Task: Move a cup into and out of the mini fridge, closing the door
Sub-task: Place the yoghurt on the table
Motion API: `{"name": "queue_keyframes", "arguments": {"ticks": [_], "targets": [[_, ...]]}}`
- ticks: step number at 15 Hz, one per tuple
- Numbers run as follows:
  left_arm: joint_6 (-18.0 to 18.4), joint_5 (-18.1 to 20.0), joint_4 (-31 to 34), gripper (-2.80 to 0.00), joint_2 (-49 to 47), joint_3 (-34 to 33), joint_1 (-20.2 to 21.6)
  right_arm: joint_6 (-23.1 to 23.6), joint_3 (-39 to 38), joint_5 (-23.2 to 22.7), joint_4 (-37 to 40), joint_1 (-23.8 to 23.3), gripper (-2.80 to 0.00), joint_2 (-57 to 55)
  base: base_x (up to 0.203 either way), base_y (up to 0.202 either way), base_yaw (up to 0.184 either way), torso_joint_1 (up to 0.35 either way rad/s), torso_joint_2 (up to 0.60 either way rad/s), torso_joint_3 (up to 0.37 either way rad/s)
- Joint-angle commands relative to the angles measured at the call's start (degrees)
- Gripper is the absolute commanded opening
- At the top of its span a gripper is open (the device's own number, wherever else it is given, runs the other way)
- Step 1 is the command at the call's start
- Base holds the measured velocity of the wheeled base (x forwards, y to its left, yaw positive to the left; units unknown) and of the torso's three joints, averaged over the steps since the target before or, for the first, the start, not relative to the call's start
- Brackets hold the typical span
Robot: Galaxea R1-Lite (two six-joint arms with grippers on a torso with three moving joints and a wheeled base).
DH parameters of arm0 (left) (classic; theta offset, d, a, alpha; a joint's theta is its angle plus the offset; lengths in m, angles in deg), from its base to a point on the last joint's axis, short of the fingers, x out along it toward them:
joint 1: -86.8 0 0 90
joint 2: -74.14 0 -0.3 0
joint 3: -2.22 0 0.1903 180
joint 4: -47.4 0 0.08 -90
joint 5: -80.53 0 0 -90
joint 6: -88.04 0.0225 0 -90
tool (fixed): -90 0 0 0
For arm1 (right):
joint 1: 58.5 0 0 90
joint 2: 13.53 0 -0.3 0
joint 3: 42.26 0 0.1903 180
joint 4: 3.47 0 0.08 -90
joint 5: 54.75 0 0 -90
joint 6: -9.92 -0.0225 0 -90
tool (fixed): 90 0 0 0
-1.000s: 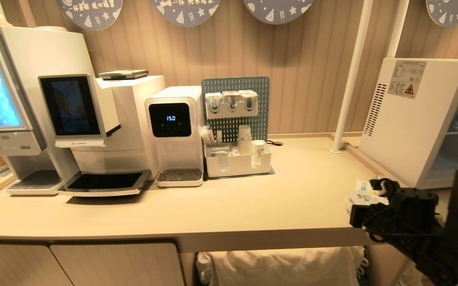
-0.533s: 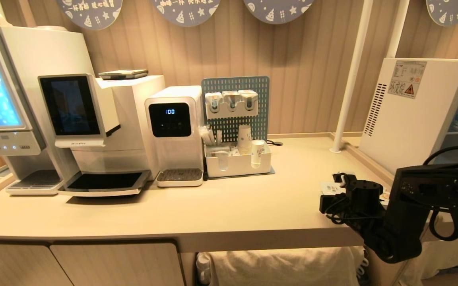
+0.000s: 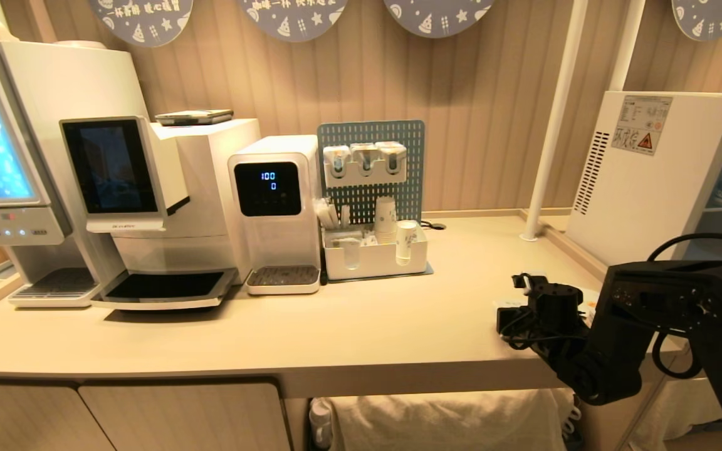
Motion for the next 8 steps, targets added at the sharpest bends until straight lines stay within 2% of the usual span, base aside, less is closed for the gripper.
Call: {"name": "queue_keyframes", "arguments": {"ticks": [1, 8], "targets": [[-0.06, -0.01, -0.13, -2.8, 0.02, -2.29, 0.02, -0.04, 0.11, -0.15, -0.71, 0.03, 0.0, 0.01, 0.0, 0.0, 0.0, 0.0, 0.0, 0.0], [-0.06, -0.01, -0.09, -2.8, 0.02, -2.29, 0.02, -0.48, -2.2, -0.29, -1.13, 0.03, 0.0, 1.84, 0.0, 0.0, 0.0, 0.0, 0.0, 0.0]]}}
